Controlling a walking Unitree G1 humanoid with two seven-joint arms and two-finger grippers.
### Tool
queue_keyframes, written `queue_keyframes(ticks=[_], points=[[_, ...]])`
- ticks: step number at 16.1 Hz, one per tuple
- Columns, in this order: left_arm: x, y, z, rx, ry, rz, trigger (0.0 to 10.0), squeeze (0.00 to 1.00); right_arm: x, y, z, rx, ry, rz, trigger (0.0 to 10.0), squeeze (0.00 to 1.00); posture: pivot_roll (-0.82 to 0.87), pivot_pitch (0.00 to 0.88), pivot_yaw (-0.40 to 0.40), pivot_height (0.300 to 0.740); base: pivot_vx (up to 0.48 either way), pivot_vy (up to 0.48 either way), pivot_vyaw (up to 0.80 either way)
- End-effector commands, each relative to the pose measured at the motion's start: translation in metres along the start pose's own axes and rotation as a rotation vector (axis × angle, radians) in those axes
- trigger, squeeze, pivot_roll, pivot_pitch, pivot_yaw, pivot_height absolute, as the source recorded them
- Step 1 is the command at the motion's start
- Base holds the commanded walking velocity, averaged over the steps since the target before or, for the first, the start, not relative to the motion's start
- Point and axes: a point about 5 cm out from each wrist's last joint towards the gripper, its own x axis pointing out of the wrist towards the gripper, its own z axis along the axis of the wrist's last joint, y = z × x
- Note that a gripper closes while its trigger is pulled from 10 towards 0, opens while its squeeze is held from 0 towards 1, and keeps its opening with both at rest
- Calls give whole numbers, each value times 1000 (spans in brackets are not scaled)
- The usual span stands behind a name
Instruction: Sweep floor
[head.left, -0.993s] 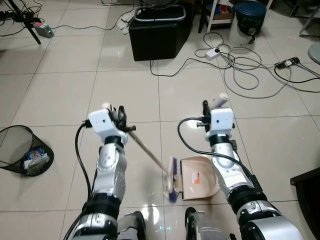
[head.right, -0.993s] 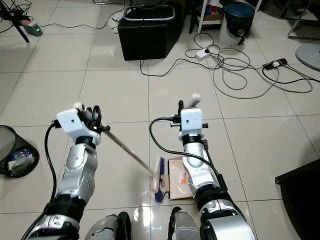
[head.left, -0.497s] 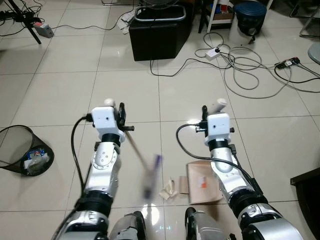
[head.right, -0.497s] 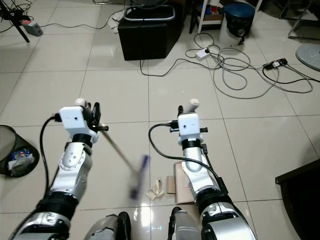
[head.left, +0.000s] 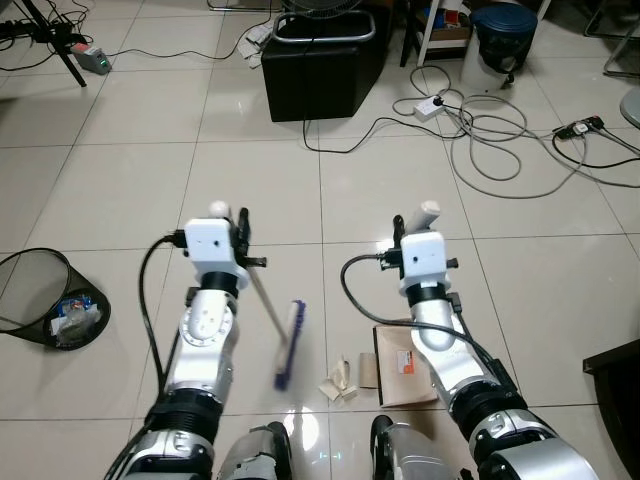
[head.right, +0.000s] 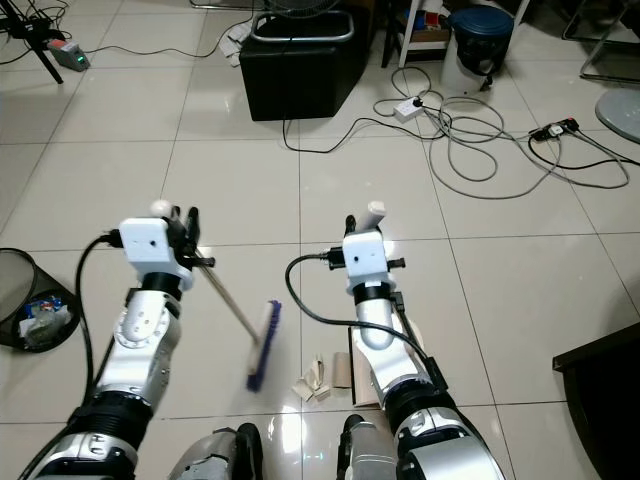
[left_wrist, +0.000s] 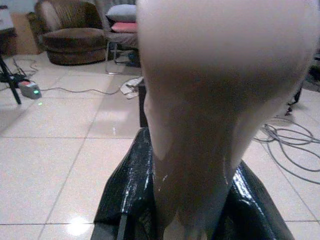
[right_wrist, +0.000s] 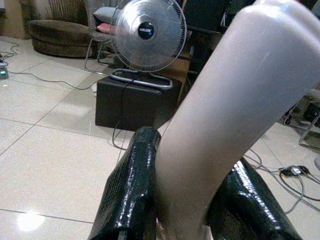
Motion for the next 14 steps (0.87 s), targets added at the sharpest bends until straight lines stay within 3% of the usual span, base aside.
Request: queue_keyframes(ticks=[1,5,6,9,12,14], points=[[-8,-5,-16,-30,87,11,10000,0,-6,3,-6,-12,24,2,10000,0,-15,248,38,740,0,0,0],[0,-13,-19,-260,132,120,10000,0,-8,5,-8,7,44,-16,10000,0,-23,254,36,740,0,0,0],[7,-16,-14,-376,117,178,10000,0,-8,5,-8,13,49,-26,10000,0,-26,255,36,740,0,0,0],[23,-11,1,-582,59,309,10000,0,-7,2,-9,39,63,-64,10000,0,-28,249,36,740,0,0,0],[31,-11,10,-613,30,266,10000,0,-5,-4,-9,79,73,-103,10000,0,-24,238,37,740,0,0,0],[34,-14,17,-519,-7,162,10000,0,-3,-7,-7,122,63,-111,10000,0,-21,227,39,740,0,0,0]])
